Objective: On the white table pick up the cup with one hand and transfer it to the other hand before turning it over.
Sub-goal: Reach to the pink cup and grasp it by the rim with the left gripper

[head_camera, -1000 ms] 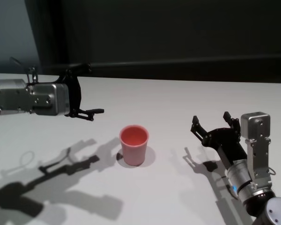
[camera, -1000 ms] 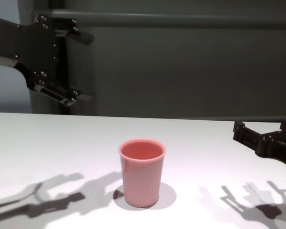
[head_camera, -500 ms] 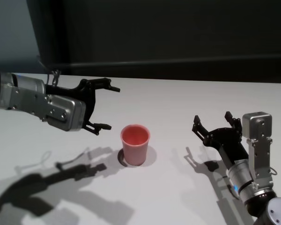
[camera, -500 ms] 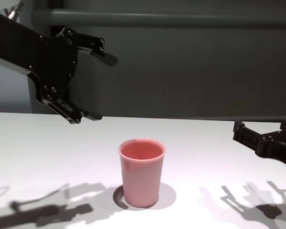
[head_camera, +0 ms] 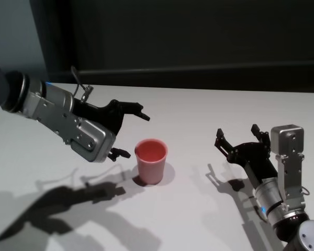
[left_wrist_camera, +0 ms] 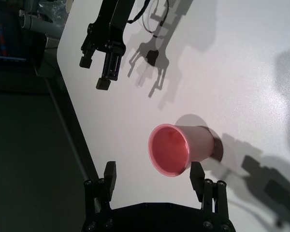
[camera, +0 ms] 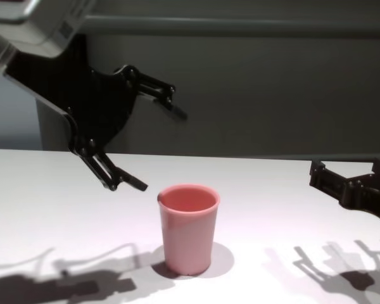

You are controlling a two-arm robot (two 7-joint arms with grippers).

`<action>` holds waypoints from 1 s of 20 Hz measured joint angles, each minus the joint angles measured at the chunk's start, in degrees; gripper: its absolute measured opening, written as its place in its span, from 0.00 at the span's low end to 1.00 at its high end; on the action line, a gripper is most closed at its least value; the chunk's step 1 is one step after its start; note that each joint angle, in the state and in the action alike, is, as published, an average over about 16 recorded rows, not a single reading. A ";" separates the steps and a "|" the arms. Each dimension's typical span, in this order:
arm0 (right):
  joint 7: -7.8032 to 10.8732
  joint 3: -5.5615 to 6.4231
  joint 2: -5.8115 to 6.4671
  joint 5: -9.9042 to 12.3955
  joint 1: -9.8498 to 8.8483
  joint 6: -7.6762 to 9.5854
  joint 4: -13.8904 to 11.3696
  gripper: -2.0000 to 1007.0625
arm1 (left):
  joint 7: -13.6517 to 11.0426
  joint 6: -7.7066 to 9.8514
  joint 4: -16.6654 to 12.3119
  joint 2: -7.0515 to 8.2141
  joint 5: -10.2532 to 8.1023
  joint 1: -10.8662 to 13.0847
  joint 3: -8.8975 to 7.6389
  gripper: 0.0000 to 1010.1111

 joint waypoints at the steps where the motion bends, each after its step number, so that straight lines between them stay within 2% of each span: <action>1: 0.00 0.00 0.00 0.00 0.00 0.00 0.00 0.99 | -0.58 -0.49 0.28 -0.33 0.60 -0.70 0.76 0.99; 11: 0.00 0.00 0.00 0.00 0.00 0.00 0.00 0.99 | -5.13 -4.83 3.50 -3.64 6.74 -6.76 7.70 0.99; 20: 0.00 0.00 0.00 0.00 0.00 0.00 0.00 0.99 | -7.46 -6.36 7.10 -6.23 9.86 -9.93 11.98 0.99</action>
